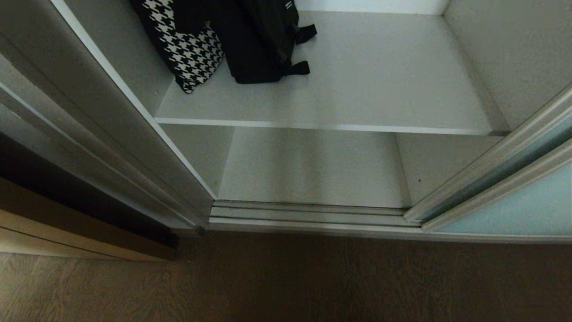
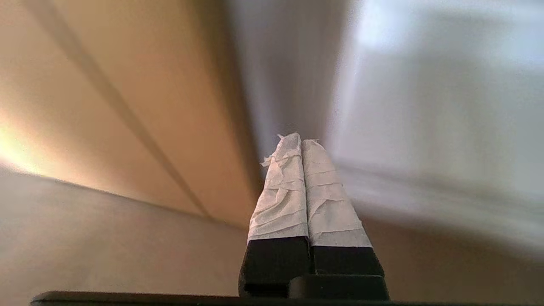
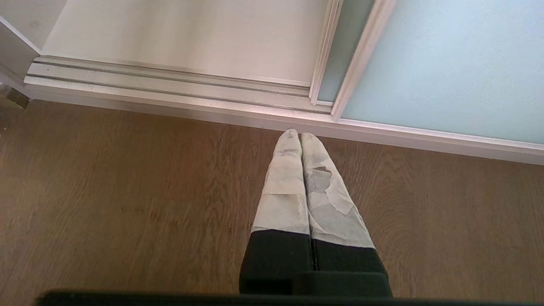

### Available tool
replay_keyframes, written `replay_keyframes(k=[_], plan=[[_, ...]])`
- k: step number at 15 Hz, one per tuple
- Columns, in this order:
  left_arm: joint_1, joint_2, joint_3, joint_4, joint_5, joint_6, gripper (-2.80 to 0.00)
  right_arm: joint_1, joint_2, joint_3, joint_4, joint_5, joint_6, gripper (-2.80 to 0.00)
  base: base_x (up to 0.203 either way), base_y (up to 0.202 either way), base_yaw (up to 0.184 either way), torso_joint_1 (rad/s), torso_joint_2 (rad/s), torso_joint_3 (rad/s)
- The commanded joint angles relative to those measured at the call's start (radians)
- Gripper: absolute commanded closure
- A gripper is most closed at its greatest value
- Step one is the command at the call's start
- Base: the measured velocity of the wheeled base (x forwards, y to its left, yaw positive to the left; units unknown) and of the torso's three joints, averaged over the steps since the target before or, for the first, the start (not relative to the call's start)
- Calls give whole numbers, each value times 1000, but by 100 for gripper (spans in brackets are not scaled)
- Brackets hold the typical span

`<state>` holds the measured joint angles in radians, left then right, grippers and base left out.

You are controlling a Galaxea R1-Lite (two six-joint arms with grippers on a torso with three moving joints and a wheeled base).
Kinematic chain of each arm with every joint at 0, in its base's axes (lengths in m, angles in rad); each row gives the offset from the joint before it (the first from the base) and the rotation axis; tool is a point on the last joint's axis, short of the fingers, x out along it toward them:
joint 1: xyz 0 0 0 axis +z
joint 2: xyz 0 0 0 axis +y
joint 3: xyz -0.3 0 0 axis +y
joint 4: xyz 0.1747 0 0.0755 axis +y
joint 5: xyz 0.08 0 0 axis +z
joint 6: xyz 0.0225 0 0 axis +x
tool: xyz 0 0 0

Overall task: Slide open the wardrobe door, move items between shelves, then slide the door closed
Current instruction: Open the door

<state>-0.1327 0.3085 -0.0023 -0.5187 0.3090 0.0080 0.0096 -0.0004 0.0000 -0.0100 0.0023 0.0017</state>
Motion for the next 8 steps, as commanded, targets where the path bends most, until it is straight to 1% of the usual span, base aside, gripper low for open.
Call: replay_keyframes(k=[1,3,4,6,7,8], plan=[[5,-25,4,140,-147,-2,0,1,-3,0,-1,1,0,0,0,0,0,0,0,0],[5,-25,3,319,-200,-4,0,1,-3,1,-1,1,0,0,0,0,0,0,0,0],[5,-26,4,345,-222,-13,0,1,-3,0,-1,1,0,0,0,0,0,0,0,0],[5,-25,4,325,-229,-39,0,1,-3,1,-1,1,0,0,0,0,0,0,0,0],[5,-25,4,312,-240,-41,0,1,-3,0,-1,1,0,0,0,0,0,0,0,0],[5,-25,4,264,-258,-32,0,1,-3,1,-1,1,0,0,0,0,0,0,0,0]])
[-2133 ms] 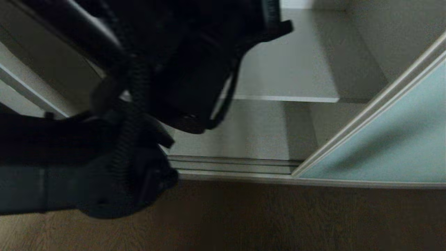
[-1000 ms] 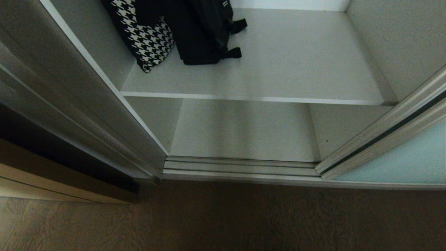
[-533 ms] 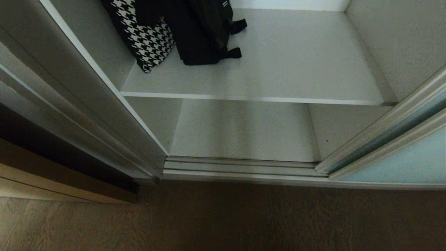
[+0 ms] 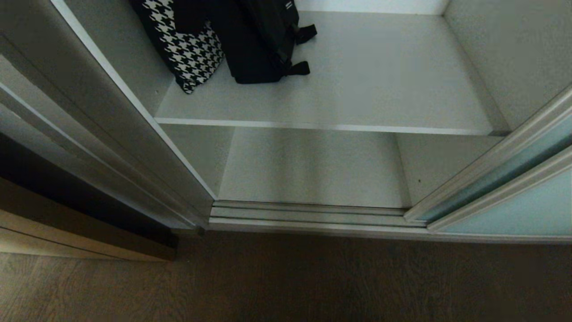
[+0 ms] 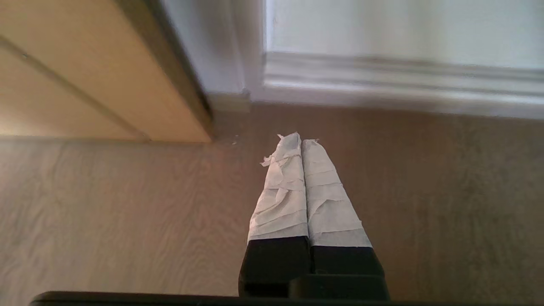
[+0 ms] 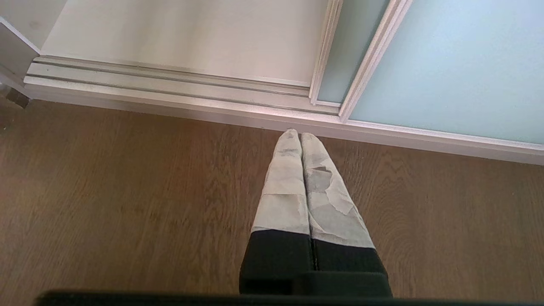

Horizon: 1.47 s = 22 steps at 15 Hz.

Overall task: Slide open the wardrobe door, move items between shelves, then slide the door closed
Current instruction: Open the door

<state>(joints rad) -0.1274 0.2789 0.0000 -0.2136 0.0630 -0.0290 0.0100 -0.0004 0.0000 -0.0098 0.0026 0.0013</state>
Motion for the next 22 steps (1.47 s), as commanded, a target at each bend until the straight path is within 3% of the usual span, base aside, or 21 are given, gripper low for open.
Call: replay_keyframes(k=[1,3,5,6,9,12,16,20,21,22], plan=[[-1,5,2,-98,-38,25,0,1,-3,0,-1,0,0,0,0,0,0,0,0,0],[0,3,2,-134,-19,19,0,0,-3,0,-1,0,0,0,0,0,0,0,0,0],[0,4,2,-112,108,-16,0,0,-3,0,-1,0,0,0,0,0,0,0,0,0],[0,5,2,-100,130,-13,0,0,-3,0,-1,0,0,0,0,0,0,0,0,0],[0,5,0,-132,134,13,0,1,-3,0,-1,0,0,0,0,0,0,0,0,0],[0,5,-1,-163,131,98,0,1,-3,0,-1,0,0,0,0,0,0,0,0,0],[-1,6,-8,-310,124,230,0,0,-3,0,-1,0,0,0,0,0,0,0,0,0],[22,4,0,-315,84,196,0,1,-3,2,-1,0,0,0,0,0,0,0,0,0],[77,-3,0,-304,51,182,0,1,-3,0,-1,0,0,0,0,0,0,0,0,0],[147,-16,0,-289,-47,163,0,-1,-3,1,-1,0,0,0,0,0,0,0,0,0]])
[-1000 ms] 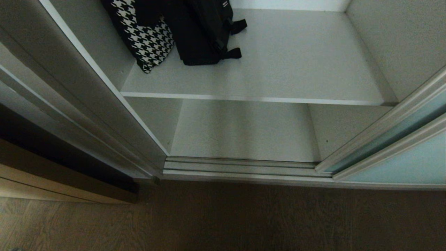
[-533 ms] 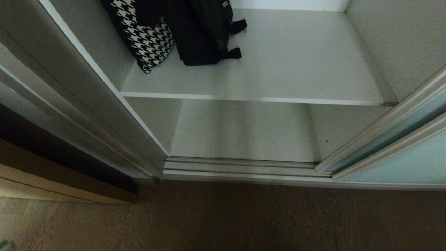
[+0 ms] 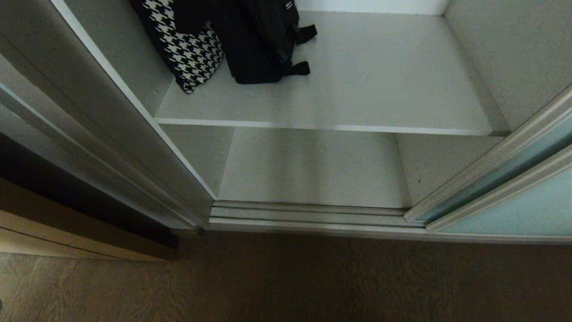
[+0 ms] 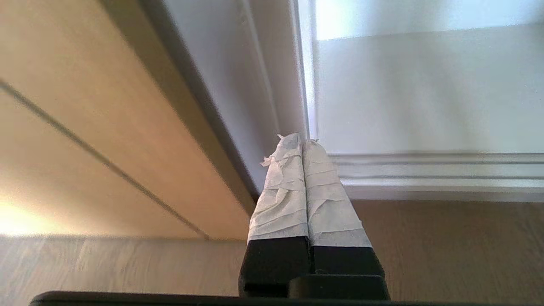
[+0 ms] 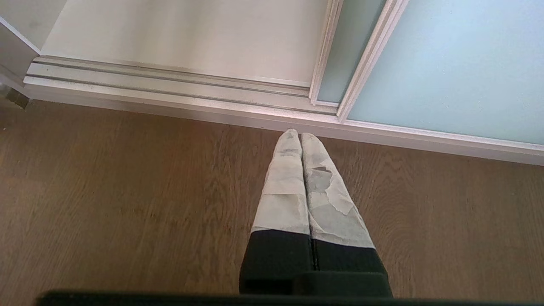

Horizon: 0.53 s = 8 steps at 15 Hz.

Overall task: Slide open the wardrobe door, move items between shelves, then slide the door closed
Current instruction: Open the door

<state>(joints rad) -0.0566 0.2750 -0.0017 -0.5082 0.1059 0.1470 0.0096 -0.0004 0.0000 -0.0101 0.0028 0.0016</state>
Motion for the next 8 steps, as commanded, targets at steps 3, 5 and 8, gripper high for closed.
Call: replay_keyframes(k=[3,5,8], plan=[[99,-103,2,106,-188,-44,0,1,-3,0,-1,0,1,0,0,0,0,0,0,0],[87,-248,1,255,-199,-43,0,1,-3,0,-1,0,1,0,0,0,0,0,0,0],[76,-271,2,430,-173,-131,0,0,-3,0,-1,0,0,0,0,0,0,0,0,0]])
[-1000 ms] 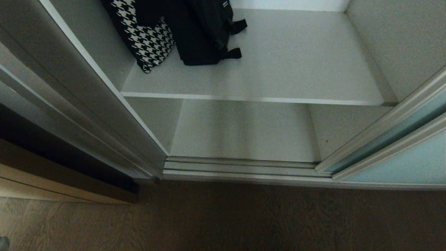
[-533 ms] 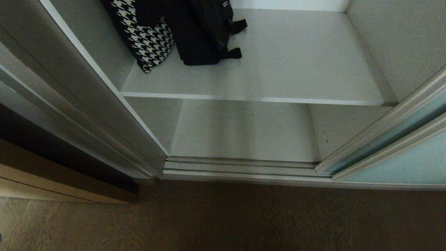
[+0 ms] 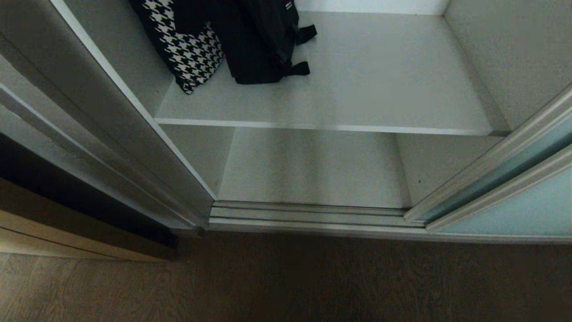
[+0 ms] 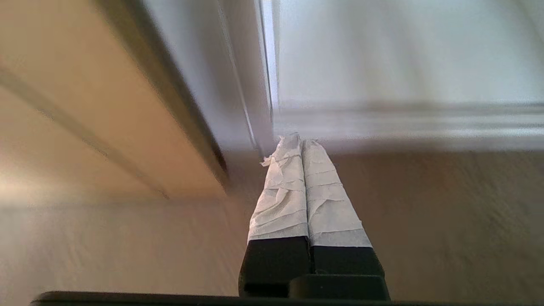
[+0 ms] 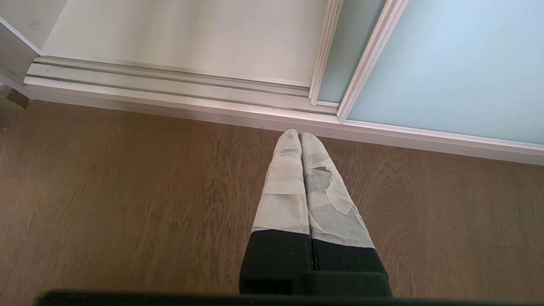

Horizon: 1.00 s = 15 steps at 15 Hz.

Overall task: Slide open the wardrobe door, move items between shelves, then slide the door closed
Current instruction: Open the door

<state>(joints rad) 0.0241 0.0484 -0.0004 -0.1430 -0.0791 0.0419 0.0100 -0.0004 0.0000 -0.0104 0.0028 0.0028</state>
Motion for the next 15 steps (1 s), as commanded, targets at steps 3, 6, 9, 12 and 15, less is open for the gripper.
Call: replay_keyframes(k=[3,6,9,12,15], plan=[[-6,-44,-1,79,13,-62,0,1,-3,0,0,0,0,0,0,0,0,0,0,0],[-5,-44,0,86,15,-162,0,1,-3,0,0,0,0,0,0,0,0,0,0,0],[-4,-41,-98,92,14,-162,0,1,-3,1,0,0,0,0,0,0,0,0,0,0],[-5,34,-345,179,-22,-169,0,0,-3,0,0,0,0,0,0,0,0,0,0,0],[-4,234,-548,221,-117,-182,0,1,-3,0,0,0,0,0,0,0,0,0,0,0]])
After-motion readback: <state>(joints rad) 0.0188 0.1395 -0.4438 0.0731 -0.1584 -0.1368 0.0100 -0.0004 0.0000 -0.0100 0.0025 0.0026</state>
